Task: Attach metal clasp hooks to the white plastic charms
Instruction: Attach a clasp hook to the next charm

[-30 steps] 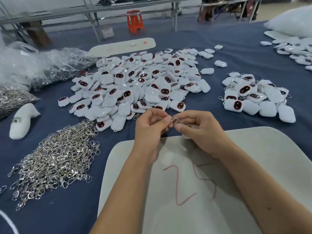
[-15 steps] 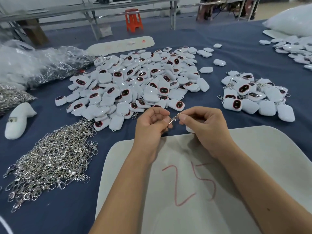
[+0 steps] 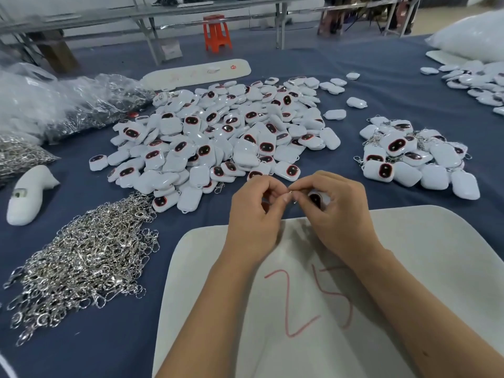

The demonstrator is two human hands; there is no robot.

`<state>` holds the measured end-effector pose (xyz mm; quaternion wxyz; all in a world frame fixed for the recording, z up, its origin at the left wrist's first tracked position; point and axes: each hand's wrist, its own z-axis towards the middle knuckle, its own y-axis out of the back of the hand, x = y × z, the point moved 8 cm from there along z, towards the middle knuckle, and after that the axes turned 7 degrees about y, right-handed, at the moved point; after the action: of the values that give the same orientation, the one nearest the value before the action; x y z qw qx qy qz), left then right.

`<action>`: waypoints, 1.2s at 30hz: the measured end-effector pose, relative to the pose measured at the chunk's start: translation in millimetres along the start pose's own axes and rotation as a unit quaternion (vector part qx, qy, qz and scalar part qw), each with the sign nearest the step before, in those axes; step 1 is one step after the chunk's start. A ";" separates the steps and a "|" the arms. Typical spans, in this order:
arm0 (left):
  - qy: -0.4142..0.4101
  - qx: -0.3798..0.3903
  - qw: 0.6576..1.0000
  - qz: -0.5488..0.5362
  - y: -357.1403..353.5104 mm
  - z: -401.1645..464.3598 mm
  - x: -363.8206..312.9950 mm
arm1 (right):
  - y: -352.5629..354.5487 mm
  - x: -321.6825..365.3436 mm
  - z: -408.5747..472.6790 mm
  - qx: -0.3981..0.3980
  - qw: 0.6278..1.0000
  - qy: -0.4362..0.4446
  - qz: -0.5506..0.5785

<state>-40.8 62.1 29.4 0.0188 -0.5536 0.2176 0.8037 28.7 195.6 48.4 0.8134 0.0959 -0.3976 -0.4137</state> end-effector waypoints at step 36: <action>0.025 0.028 0.997 -0.063 -2.5 -3.7 -6.0 | 3.0 1.0 0.6 -0.005 0.998 0.039 0.047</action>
<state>-34.5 64.3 32.8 0.0797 -0.5858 0.2049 0.7801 30.4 197.0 50.9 0.8470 0.0893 -0.3677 -0.3732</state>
